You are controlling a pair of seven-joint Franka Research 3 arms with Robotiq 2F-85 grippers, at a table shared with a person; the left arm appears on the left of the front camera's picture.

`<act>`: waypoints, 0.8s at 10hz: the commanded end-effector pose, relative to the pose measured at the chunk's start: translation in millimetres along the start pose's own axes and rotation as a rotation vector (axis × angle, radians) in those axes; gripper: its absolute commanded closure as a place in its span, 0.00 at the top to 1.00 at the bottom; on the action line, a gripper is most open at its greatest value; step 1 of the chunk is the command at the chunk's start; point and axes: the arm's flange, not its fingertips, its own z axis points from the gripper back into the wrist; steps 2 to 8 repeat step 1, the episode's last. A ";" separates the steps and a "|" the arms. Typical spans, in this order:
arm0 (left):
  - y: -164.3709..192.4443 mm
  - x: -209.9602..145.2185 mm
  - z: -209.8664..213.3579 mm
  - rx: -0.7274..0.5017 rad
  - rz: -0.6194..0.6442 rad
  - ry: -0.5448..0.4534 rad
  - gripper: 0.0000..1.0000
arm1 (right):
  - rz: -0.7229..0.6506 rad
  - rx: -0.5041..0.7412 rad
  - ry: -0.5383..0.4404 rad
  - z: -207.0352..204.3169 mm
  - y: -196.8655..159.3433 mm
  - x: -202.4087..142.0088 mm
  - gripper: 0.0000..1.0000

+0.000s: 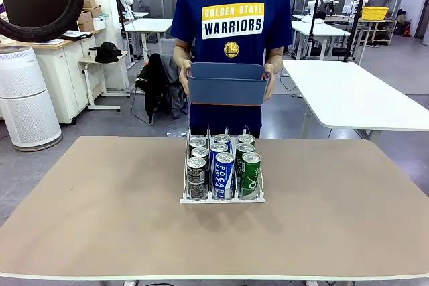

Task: Fill the beverage cans into the dispenser.
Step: Place the picked Sprite in the line of the Automatic Can Dispenser with the same cans.

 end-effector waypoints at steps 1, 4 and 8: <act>1.2 -2.5 0.6 0.001 -0.009 0.003 1.00 | 0.000 0.002 -0.001 0.3 0.0 -0.1 1.00; 1.2 -2.5 0.6 0.001 -0.009 0.003 1.00 | 0.000 0.002 -0.001 0.3 0.0 -0.1 1.00; 1.2 -2.5 0.6 0.001 -0.009 0.003 1.00 | 0.000 0.002 -0.001 0.3 0.0 -0.1 1.00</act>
